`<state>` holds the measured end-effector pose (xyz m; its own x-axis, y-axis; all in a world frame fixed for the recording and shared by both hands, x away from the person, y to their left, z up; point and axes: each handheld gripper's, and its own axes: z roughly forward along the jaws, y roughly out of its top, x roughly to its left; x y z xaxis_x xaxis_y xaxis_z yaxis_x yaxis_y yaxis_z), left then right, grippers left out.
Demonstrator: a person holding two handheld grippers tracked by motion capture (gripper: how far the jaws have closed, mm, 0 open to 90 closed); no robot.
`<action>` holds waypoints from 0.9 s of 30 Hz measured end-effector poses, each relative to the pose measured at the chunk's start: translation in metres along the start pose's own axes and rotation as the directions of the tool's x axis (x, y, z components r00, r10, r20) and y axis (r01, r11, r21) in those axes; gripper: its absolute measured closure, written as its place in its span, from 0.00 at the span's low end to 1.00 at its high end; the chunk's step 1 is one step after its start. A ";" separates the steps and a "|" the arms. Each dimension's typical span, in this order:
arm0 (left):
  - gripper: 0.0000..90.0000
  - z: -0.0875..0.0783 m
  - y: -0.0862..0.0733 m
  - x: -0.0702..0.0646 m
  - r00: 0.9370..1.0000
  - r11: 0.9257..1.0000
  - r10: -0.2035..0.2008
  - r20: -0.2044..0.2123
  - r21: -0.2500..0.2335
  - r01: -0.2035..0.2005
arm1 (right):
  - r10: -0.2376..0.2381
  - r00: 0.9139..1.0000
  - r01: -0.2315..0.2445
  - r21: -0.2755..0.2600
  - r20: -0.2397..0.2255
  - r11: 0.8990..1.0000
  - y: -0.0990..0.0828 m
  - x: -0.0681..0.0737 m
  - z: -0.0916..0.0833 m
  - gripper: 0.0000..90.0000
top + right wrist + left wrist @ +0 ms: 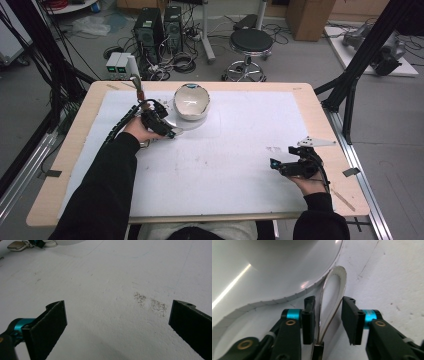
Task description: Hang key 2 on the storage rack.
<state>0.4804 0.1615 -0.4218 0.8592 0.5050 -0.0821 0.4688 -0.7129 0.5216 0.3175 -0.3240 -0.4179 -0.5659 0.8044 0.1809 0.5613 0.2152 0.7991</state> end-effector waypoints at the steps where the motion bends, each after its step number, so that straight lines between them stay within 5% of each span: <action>1: 0.74 0.000 0.000 0.000 1.000 1.000 0.014 0.000 0.000 -0.014 | 0.002 1.000 -0.002 0.001 0.001 1.000 0.000 0.000 0.000 0.01; 7: 0.94 0.000 0.000 -0.005 0.999 0.999 0.047 0.007 0.008 -0.047 | 0.003 1.000 -0.003 -0.003 -0.002 1.000 0.000 0.000 -0.001 0.01; 15: 0.96 -0.007 -0.001 -0.006 0.999 0.999 0.044 0.010 0.032 -0.044 | 0.002 1.000 -0.002 -0.005 -0.002 1.000 0.000 0.000 0.000 0.01; 21: 0.96 -0.028 -0.001 -0.012 0.995 0.995 0.097 -0.001 -0.012 -0.097 | -0.001 1.000 0.001 -0.013 -0.010 1.000 0.001 0.001 -0.001 0.01; 27: 0.96 -0.059 -0.001 -0.017 0.996 0.991 0.089 -0.018 -0.103 -0.090 | 0.003 1.000 -0.003 -0.017 -0.013 1.000 0.000 0.001 -0.002 0.01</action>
<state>0.4536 0.1826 -0.3709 0.8938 0.4479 -0.0204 0.3655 -0.7015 0.6118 0.3157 -0.3243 -0.4162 -0.5722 0.7975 0.1911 0.5530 0.2032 0.8080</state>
